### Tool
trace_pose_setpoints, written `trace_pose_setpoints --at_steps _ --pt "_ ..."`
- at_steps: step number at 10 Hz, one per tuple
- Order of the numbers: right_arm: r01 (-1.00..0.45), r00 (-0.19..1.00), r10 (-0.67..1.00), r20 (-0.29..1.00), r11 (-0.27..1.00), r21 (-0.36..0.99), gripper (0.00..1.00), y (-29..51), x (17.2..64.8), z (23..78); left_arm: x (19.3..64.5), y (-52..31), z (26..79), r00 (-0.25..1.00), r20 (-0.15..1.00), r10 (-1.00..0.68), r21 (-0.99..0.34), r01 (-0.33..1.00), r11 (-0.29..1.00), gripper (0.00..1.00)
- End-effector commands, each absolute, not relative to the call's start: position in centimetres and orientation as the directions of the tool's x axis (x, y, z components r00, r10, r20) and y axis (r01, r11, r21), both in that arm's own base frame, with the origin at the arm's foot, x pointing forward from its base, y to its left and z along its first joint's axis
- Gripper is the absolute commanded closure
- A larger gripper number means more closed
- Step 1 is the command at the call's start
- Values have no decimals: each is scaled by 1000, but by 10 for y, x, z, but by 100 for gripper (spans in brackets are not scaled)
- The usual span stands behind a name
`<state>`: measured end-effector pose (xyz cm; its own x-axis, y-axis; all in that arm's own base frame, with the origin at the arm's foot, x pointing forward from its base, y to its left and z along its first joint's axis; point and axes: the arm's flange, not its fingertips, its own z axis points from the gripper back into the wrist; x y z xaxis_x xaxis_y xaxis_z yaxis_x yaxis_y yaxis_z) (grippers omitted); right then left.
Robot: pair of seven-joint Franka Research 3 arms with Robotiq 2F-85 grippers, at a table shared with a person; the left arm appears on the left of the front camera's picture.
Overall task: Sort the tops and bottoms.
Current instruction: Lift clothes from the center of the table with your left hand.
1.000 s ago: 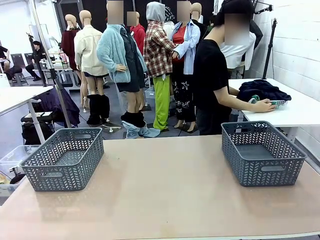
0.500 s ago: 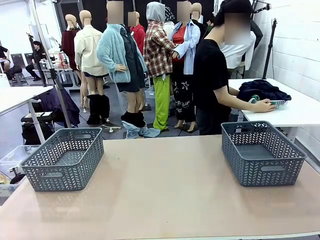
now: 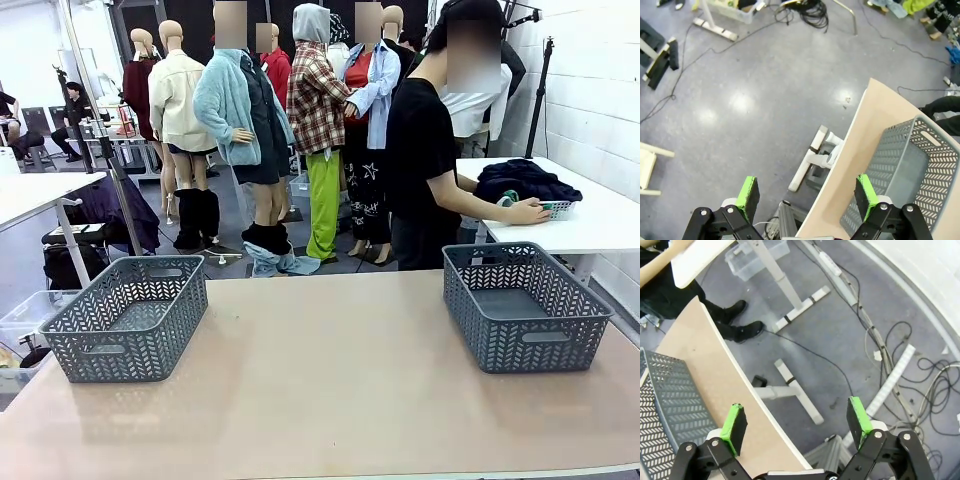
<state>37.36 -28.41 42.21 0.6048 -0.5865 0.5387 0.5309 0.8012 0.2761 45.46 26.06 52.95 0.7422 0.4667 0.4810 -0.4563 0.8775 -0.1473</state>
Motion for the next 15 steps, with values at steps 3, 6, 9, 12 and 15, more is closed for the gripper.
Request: trace_pose_setpoints --at_steps 3,6,9,12,15 --pt "525 611 -570 549 811 259 0 -280 368 422 448 260 529 743 486 460 -140 -453 880 0" --pt "525 611 -570 549 811 259 0 -280 368 422 448 260 529 743 486 460 -140 -453 880 0" --pt "525 611 -570 549 811 259 0 -280 368 422 448 260 529 743 486 460 -140 -453 880 0" --pt "525 611 -570 549 811 259 0 -280 368 422 448 260 529 743 486 460 -140 -453 880 0" --pt "525 611 -570 549 811 259 0 -280 368 422 448 260 529 743 486 460 -140 -453 880 0"
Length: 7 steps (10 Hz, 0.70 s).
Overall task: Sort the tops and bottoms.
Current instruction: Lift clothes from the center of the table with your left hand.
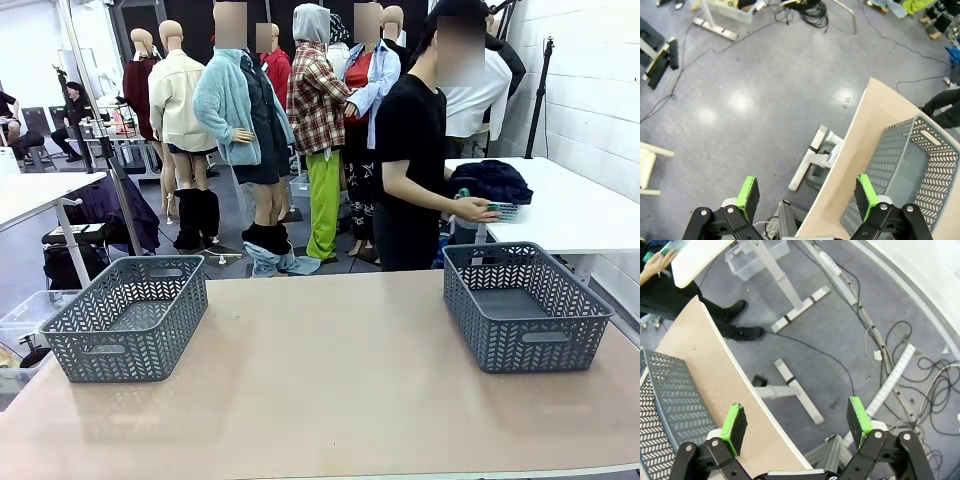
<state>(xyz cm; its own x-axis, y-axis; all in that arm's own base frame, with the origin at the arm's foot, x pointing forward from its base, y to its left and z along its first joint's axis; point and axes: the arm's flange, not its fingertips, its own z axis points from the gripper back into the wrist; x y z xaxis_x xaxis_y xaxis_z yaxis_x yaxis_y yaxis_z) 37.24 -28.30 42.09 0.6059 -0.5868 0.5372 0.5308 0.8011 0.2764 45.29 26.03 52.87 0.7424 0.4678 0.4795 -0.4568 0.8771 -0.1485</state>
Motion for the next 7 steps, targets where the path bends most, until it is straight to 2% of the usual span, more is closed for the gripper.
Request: trace_pose_setpoints --at_steps 1,7 --pt "525 611 -570 549 811 259 0 -280 368 422 448 260 529 743 486 460 -140 -453 880 0" --pt "525 611 -570 549 811 259 0 -280 368 422 448 260 529 743 486 460 -140 -453 880 0"
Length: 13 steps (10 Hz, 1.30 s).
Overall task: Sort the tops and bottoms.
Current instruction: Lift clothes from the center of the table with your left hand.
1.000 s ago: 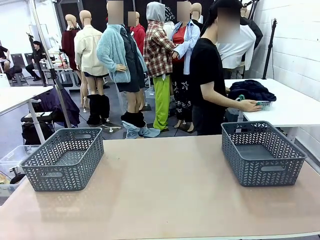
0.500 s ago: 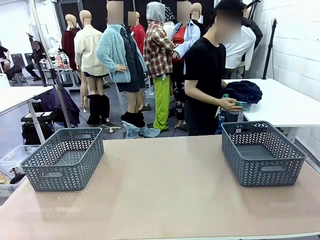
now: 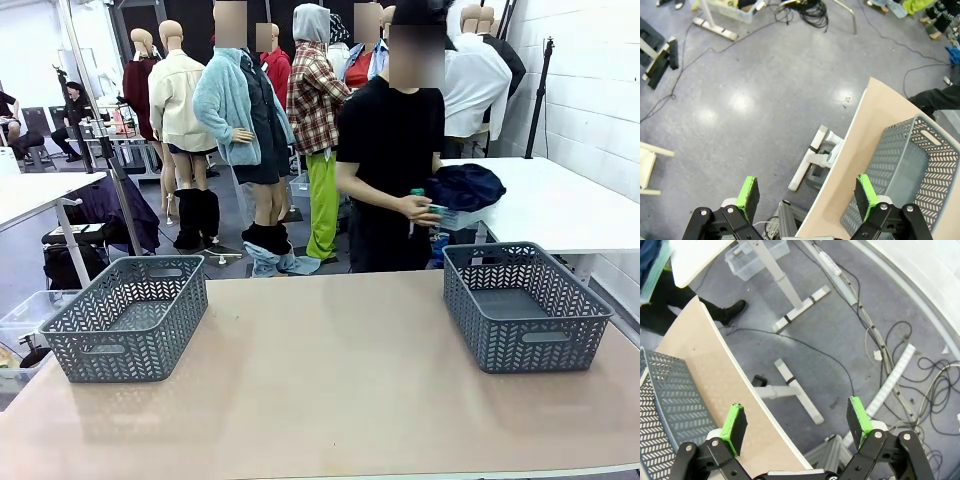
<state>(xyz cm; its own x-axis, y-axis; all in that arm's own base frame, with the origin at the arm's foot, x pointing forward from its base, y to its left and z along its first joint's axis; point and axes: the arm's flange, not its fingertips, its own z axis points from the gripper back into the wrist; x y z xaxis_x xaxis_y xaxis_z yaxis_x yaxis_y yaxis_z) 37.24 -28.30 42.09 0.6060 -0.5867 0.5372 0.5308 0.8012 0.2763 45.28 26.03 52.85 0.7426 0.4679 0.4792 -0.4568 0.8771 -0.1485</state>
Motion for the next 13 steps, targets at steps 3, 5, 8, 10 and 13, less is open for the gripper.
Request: trace_pose_setpoints --at_steps 3,5,8,10,13 --pt "525 611 -570 549 811 259 0 -280 368 422 448 260 529 743 486 460 -140 -453 880 0" --pt "525 611 -570 549 811 259 0 -280 368 422 448 260 529 743 486 460 -140 -453 880 0" --pt "525 611 -570 549 811 259 0 -280 368 422 448 260 529 743 486 460 -140 -453 880 0" --pt "525 611 -570 549 811 259 0 -280 368 422 448 260 529 743 486 460 -140 -453 880 0" --pt "525 611 -570 549 811 259 0 -280 368 422 448 260 529 743 486 460 -140 -453 880 0"
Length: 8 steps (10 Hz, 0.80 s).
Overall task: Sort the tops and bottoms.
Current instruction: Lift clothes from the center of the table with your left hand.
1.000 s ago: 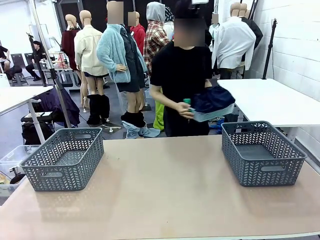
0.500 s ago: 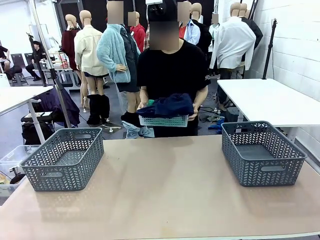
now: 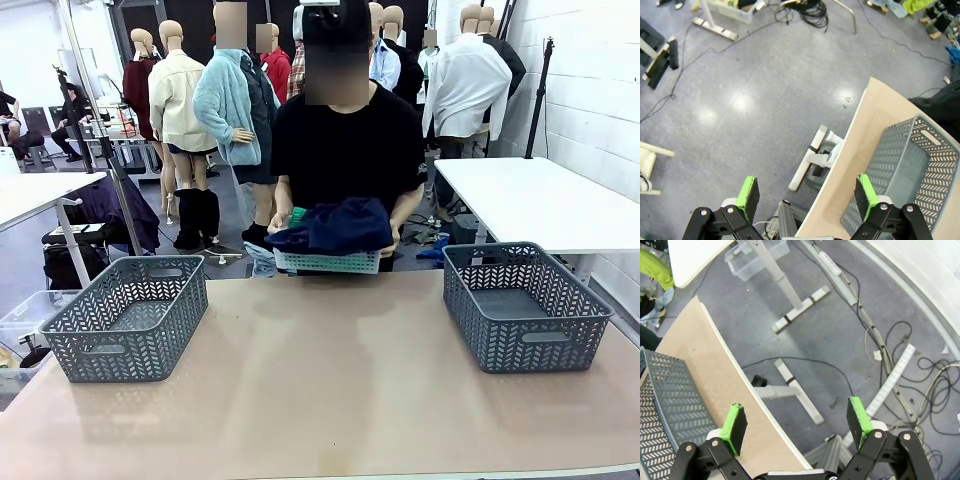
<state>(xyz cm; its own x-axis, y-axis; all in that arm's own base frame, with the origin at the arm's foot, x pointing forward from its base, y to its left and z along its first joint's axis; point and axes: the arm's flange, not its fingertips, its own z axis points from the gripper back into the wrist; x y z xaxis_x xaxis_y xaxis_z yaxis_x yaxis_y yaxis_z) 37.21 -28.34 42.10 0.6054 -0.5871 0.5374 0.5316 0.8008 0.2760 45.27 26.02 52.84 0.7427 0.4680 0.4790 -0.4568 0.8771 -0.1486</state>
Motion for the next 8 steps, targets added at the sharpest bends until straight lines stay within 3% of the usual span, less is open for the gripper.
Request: trace_pose_setpoints --at_steps 1,8 --pt "525 611 -570 549 811 259 0 -280 368 422 448 260 529 743 486 460 -140 -453 880 0" --pt "525 611 -570 549 811 259 0 -280 368 422 448 260 529 743 486 460 -140 -453 880 0"
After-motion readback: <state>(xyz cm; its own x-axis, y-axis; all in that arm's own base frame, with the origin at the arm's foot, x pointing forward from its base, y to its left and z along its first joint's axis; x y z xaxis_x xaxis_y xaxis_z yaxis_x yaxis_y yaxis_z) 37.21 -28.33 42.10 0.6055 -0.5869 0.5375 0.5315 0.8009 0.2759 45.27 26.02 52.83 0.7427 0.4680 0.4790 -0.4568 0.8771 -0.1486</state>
